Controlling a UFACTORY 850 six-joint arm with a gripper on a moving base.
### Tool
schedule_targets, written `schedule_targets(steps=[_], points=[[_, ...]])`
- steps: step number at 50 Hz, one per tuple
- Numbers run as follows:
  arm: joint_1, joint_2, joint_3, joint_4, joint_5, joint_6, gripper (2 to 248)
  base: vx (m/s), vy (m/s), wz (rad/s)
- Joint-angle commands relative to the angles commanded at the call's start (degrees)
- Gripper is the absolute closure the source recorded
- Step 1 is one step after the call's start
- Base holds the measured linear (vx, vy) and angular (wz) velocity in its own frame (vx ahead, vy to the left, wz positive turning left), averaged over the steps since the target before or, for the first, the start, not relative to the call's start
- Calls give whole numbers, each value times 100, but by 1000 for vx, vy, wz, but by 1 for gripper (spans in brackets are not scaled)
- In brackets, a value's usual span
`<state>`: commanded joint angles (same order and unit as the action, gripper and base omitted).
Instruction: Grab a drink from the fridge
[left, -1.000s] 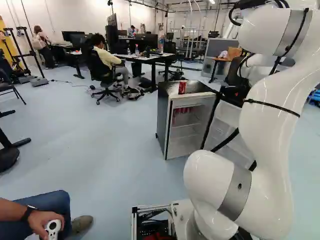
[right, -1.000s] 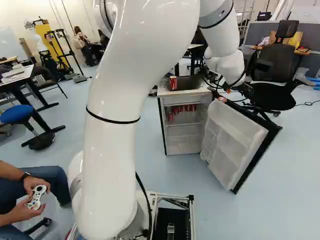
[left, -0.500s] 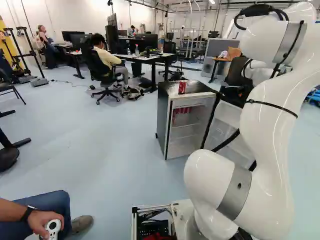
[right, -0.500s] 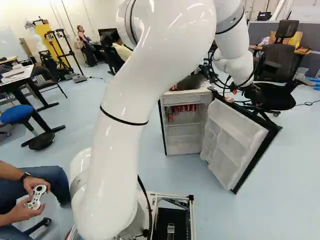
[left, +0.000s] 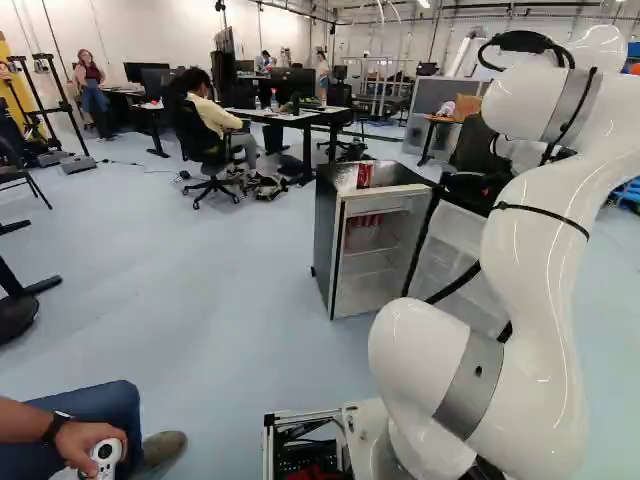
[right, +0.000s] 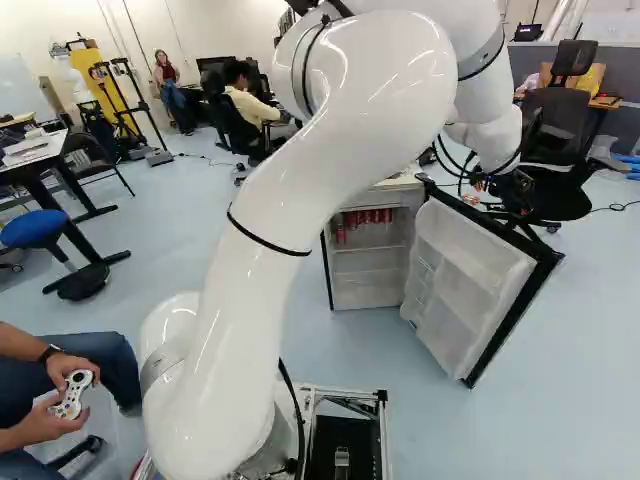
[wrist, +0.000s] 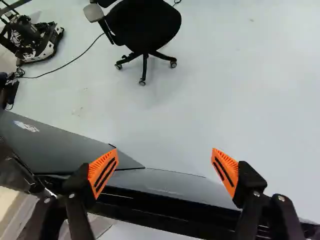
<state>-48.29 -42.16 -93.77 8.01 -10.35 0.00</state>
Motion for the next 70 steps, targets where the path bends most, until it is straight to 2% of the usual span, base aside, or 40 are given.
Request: schedule_targets(steps=[28,40,70], points=[[-139,-730,-1001,0,-483,0,3,0,0,0],[-140,-870,-1045,0,-572,0,3,0,0,0],[-157,-837,-997,0,-714,0,3,0,0,0]])
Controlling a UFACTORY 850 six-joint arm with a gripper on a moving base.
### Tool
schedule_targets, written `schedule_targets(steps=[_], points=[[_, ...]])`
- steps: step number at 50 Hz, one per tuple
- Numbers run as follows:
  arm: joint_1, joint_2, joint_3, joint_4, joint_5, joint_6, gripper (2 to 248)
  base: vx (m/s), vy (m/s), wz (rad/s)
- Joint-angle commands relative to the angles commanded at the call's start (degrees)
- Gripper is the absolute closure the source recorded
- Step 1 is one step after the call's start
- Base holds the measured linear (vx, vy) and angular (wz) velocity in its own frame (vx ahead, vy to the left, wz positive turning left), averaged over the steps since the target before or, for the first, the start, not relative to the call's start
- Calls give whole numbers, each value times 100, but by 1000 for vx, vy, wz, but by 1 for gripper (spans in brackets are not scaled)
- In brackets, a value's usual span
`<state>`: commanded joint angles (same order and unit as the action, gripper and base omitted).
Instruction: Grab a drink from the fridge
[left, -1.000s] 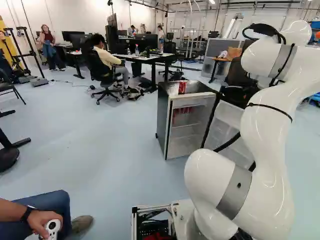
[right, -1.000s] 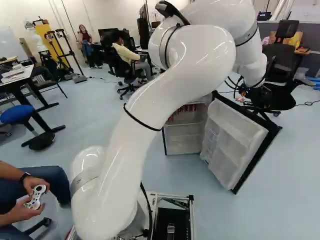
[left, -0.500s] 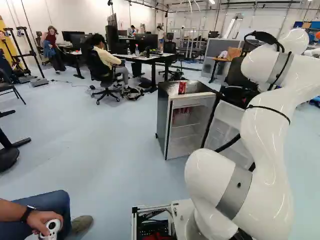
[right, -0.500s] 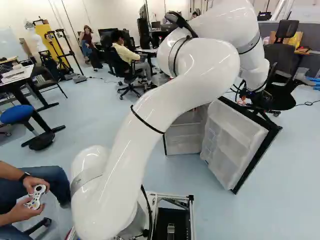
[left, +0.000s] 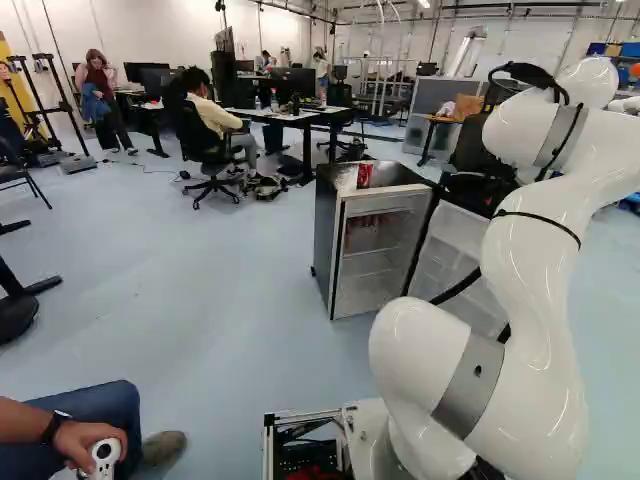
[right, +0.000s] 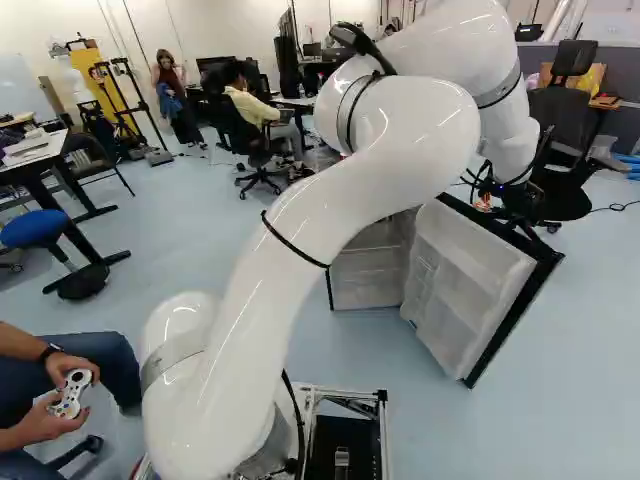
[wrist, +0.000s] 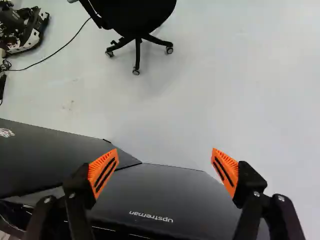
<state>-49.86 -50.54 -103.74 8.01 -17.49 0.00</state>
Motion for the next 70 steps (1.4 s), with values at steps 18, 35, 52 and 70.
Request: schedule_targets(steps=[18,35,52,70], points=[[-33,176,264,0,-297,0,3,0,0,0],[-23,370,556,0,-590,0,3,0,0,0],[23,592,892,0,-883,0,3,0,0,0],[111,874,1319,0,-1193,0,3,0,0,0]])
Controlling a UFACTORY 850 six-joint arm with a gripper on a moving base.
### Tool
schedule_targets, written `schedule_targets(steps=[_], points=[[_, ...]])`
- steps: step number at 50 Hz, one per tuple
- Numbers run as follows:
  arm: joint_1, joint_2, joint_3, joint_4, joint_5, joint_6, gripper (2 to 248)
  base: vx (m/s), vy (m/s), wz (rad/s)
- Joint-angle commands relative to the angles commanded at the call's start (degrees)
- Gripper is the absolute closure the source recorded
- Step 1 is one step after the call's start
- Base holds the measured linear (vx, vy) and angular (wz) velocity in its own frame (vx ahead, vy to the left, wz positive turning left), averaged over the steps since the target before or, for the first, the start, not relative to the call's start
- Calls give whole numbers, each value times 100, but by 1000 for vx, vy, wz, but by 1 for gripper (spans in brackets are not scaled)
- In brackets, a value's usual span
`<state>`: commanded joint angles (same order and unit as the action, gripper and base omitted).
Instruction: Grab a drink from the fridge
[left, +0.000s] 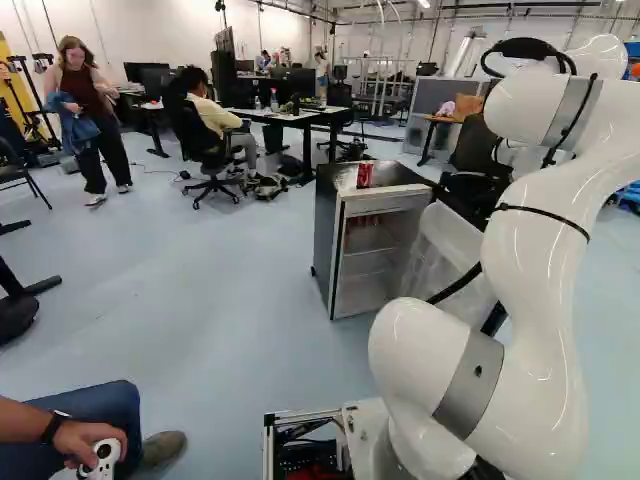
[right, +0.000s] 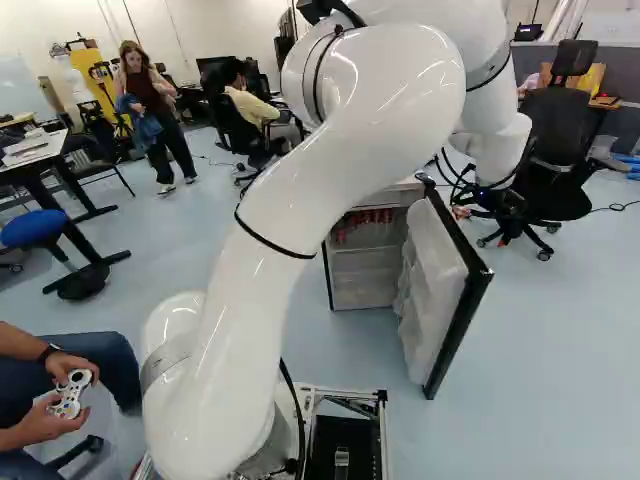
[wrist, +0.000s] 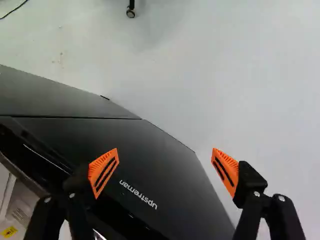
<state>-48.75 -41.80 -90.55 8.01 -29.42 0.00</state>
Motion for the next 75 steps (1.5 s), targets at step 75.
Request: schedule_targets(steps=[75], points=[[630,1347,2029,0,-706,0,3,0,0,0]])
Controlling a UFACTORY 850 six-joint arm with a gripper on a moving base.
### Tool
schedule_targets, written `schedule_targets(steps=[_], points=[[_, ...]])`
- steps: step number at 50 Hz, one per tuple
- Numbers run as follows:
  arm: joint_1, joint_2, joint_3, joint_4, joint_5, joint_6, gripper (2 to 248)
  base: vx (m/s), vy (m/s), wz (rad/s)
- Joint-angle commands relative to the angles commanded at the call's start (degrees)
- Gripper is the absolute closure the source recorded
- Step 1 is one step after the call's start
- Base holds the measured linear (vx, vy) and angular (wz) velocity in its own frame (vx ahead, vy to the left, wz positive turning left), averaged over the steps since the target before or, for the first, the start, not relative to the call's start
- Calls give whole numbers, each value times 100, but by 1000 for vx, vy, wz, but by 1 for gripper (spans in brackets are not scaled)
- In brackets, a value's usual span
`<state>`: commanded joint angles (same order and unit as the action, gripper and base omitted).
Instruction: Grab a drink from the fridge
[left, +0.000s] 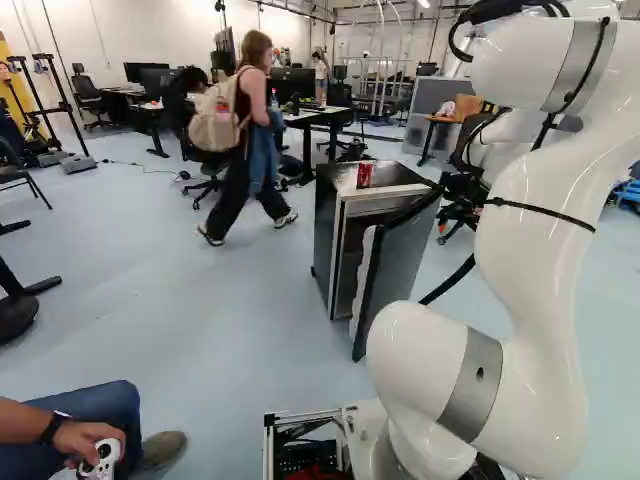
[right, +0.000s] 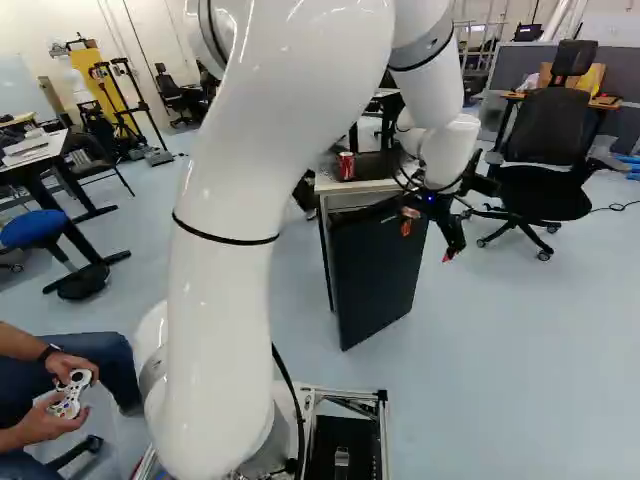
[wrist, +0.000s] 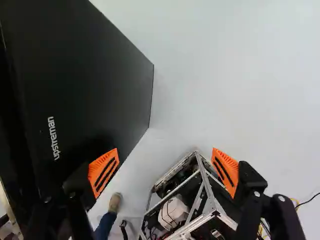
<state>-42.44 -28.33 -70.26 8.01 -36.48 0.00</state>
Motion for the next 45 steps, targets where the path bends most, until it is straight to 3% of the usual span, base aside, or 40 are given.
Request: schedule_targets(steps=[23,45], points=[[322,-14,365,-70,84,0,3,0,0,0],[664,152,755,-294,579,0,3,0,0,0]])
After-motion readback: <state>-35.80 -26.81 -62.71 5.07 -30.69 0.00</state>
